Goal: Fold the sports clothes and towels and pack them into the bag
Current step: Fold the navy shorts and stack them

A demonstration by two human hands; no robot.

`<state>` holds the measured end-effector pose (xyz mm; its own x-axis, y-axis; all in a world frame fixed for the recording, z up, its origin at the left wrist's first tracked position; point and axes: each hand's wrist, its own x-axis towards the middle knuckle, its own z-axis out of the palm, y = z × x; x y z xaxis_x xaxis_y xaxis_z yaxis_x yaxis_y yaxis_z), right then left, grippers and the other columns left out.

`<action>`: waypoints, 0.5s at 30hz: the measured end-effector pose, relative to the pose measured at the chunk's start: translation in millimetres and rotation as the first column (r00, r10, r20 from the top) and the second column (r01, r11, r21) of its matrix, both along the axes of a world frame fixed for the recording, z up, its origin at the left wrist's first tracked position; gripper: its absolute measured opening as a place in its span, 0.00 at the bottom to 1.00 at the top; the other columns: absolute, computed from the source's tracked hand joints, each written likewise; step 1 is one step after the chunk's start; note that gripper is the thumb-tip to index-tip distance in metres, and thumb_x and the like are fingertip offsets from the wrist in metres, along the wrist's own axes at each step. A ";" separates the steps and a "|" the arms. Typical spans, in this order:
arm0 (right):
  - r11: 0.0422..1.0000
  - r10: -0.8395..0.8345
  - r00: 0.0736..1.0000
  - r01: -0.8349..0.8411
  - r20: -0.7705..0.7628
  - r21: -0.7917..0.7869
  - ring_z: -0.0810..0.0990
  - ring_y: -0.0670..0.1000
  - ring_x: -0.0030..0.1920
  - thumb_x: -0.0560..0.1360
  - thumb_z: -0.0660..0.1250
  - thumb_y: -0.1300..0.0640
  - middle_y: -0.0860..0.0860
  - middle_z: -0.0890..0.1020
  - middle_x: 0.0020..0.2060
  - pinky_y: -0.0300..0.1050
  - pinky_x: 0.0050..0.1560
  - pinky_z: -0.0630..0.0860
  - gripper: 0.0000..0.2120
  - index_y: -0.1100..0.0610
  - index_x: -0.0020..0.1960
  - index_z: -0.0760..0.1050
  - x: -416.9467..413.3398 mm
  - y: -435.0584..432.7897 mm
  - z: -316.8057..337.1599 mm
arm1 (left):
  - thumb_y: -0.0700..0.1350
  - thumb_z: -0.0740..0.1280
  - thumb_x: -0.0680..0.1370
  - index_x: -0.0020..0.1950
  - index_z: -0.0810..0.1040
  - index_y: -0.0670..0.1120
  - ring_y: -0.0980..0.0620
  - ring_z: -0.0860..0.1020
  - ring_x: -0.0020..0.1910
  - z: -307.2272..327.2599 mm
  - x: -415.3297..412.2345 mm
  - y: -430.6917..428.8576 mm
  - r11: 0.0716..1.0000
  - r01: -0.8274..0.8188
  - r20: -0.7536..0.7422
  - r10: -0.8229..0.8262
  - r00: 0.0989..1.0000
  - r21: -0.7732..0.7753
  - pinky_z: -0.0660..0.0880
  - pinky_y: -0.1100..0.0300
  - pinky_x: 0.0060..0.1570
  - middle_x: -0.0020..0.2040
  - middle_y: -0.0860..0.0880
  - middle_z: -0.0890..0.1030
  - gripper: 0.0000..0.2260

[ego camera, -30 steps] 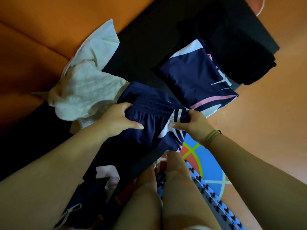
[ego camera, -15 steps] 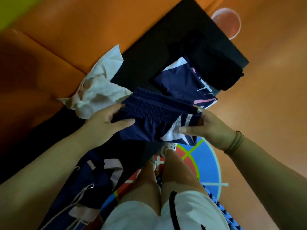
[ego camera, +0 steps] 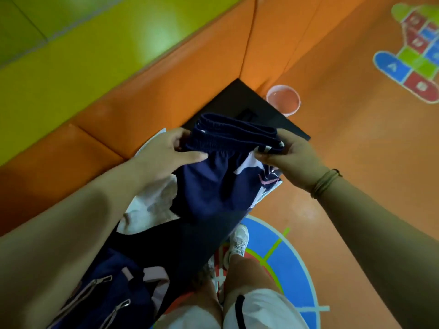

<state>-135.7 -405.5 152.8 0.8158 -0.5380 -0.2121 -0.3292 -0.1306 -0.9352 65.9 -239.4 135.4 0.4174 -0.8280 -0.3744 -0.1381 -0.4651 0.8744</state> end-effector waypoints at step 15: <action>0.758 -0.097 0.995 0.068 -0.010 -0.649 0.77 0.52 0.46 0.67 0.71 0.62 0.53 0.81 0.47 0.46 0.45 0.75 0.20 0.46 0.54 0.70 -68.8 -22.6 -59.2 | 0.55 0.73 0.67 0.56 0.77 0.44 0.49 0.76 0.50 -51.9 -25.1 -71.6 0.935 0.344 0.490 -0.261 0.831 -0.084 0.69 0.59 0.52 0.48 0.52 0.79 0.22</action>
<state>-204.5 -428.1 93.5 0.7605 -0.6239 0.1801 -0.4023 -0.6704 -0.6235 40.8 -311.0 83.6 0.2259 -0.9729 -0.0502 -0.6565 -0.1901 0.7300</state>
